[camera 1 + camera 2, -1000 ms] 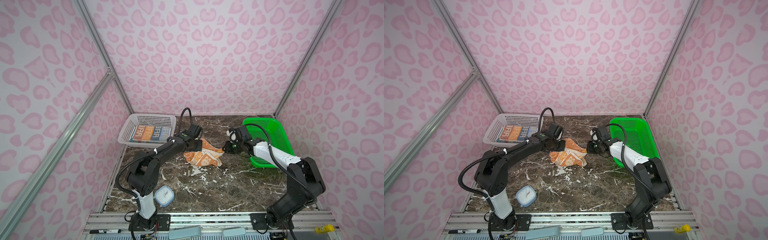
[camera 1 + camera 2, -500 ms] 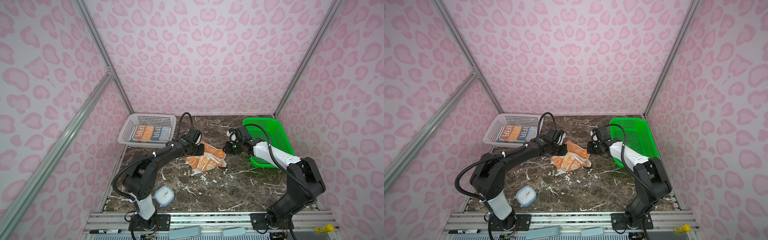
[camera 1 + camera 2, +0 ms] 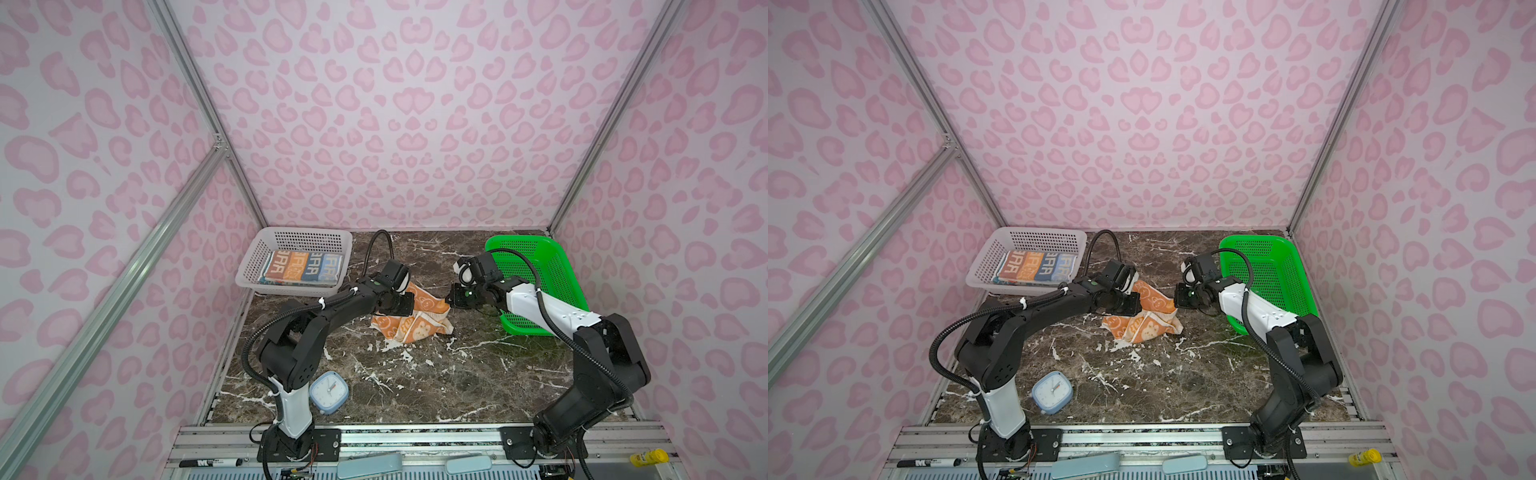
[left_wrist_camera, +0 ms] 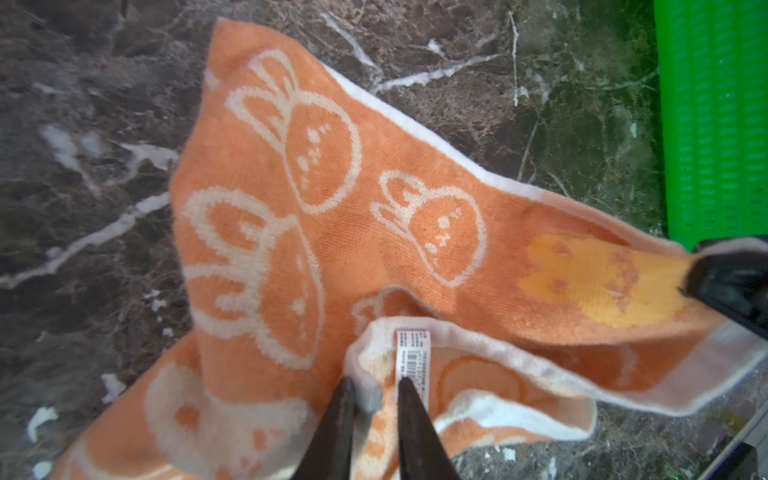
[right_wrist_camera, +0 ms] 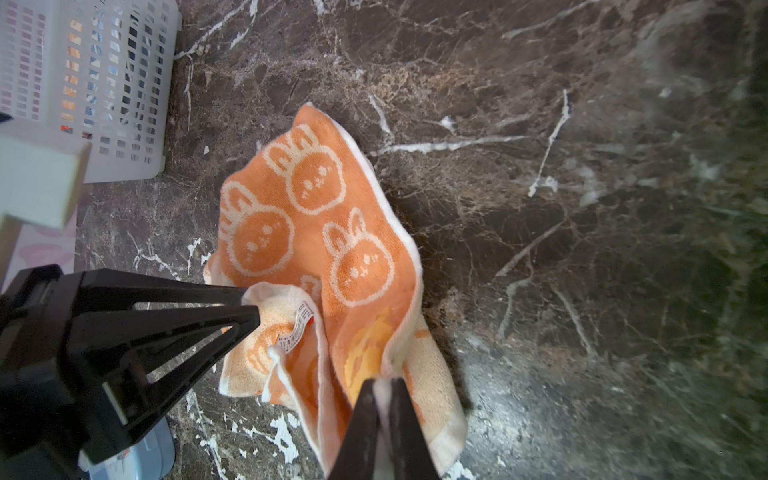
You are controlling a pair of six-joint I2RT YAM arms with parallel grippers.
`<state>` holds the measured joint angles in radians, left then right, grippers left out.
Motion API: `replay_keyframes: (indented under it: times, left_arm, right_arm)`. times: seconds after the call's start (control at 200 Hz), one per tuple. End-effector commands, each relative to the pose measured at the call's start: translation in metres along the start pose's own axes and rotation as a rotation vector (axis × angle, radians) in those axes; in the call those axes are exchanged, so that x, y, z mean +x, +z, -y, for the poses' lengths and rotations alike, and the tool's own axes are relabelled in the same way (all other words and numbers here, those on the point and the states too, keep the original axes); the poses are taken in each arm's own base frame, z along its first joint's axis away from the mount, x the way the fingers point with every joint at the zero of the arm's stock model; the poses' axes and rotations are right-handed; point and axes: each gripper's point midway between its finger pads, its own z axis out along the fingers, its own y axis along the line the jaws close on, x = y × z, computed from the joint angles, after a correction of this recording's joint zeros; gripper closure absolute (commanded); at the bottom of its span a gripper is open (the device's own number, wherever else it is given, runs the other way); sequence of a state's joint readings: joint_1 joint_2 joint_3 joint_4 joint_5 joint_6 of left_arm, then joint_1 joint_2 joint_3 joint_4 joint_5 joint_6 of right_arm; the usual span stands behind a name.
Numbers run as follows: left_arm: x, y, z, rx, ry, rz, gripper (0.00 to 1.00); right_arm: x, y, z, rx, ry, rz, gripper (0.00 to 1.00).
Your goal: Fold and stack the towels
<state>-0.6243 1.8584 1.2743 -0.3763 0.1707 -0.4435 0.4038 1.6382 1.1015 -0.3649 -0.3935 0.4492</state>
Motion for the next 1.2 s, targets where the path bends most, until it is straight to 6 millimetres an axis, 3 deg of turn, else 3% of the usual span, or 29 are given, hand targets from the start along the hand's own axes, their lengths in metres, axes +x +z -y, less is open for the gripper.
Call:
replay_keyframes:
  times: [0.0, 0.335, 0.52, 0.65, 0.72, 0.74, 1.0, 1.135, 1.195]
  left_arm:
    - [0.000, 0.002, -0.012, -0.067, 0.016, -0.011, 0.74]
    - [0.005, 0.010, -0.022, -0.118, 0.021, -0.052, 0.76]
    - [0.008, 0.011, -0.021, -0.113, 0.021, -0.061, 0.96]
    - [-0.001, -0.001, -0.019, -0.121, 0.024, -0.024, 0.97]
    - [-0.009, -0.014, -0.020, -0.147, 0.036, 0.010, 0.97]
    - [-0.023, -0.024, -0.014, -0.143, 0.046, 0.049, 0.97]
    - [-0.100, -0.129, -0.007, -0.192, 0.071, 0.359, 0.97]
    - [-0.132, -0.187, 0.005, -0.195, 0.099, 0.503, 0.97]
    - [-0.143, -0.214, 0.014, -0.183, 0.114, 0.564, 0.97]
  right_arm:
    - [0.003, 0.003, 0.002, -0.002, -0.002, -0.008, 0.91]
    - [0.003, 0.002, 0.004, 0.002, 0.000, -0.006, 0.91]
    - [0.002, 0.002, 0.003, -0.001, 0.001, -0.004, 0.92]
    - [0.000, -0.002, 0.003, 0.006, -0.009, 0.001, 0.94]
    - [-0.004, -0.007, 0.003, 0.019, -0.021, 0.009, 0.96]
    - [-0.005, -0.009, 0.003, 0.023, -0.024, 0.012, 0.96]
    - [-0.057, -0.056, -0.011, 0.016, -0.049, 0.122, 1.00]
    - [-0.094, -0.096, -0.032, 0.007, -0.092, 0.193, 1.00]
    - [-0.116, -0.128, -0.051, -0.008, -0.130, 0.260, 1.00]
